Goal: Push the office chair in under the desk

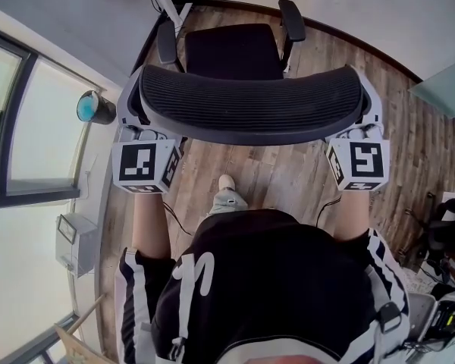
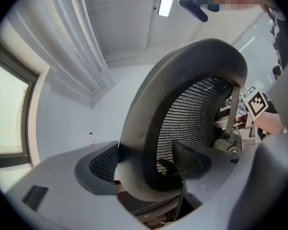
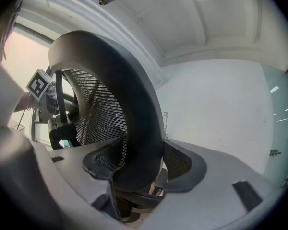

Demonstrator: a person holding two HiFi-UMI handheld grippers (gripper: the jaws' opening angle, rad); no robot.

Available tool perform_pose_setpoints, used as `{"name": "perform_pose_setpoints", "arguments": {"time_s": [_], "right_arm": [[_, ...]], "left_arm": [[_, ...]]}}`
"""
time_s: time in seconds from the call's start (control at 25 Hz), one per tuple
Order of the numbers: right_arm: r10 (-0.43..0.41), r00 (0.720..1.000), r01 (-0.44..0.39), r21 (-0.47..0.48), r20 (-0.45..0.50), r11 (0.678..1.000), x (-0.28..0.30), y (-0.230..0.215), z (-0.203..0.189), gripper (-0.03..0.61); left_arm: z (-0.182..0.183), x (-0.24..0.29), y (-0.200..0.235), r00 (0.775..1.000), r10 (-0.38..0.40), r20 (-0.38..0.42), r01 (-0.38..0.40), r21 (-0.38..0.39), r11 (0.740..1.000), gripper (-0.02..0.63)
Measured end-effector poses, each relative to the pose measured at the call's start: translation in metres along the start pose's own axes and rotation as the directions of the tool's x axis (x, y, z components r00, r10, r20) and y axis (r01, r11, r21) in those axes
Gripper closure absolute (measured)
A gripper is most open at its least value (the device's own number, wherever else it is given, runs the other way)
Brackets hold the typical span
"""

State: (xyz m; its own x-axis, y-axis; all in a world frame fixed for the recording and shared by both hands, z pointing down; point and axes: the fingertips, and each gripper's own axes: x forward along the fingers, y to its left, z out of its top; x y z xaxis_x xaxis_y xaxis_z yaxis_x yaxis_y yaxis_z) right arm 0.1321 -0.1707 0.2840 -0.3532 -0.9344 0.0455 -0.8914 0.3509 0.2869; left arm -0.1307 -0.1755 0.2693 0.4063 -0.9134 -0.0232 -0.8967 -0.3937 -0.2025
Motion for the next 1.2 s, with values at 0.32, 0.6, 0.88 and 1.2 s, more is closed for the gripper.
{"name": "perform_pose_setpoints", "arguments": {"time_s": [0.32,0.6,0.88,1.2], "right_arm": [[-0.014,1.0,0.014,0.001,-0.009,1.0,0.015,0.0,0.004,0.307],[-0.02,0.999,0.02,0.006,-0.028,1.0,0.029,0.009,0.009,0.307],[-0.037,0.998,0.037,0.003,-0.042,0.999,0.04,0.014,0.012,0.307],[-0.047,0.998,0.047,-0.006,-0.051,0.999,0.063,0.018,0.012,0.307]], "left_arm": [[-0.001,0.013,0.013,1.0,-0.024,0.001,0.024,-0.009,1.0,0.273],[-0.005,0.016,0.029,1.0,-0.025,0.013,0.025,-0.012,1.0,0.27],[-0.007,0.025,0.043,0.999,-0.039,0.011,0.039,-0.011,0.999,0.27],[-0.015,0.039,0.062,0.999,-0.053,0.007,0.053,-0.018,0.998,0.27]]}}
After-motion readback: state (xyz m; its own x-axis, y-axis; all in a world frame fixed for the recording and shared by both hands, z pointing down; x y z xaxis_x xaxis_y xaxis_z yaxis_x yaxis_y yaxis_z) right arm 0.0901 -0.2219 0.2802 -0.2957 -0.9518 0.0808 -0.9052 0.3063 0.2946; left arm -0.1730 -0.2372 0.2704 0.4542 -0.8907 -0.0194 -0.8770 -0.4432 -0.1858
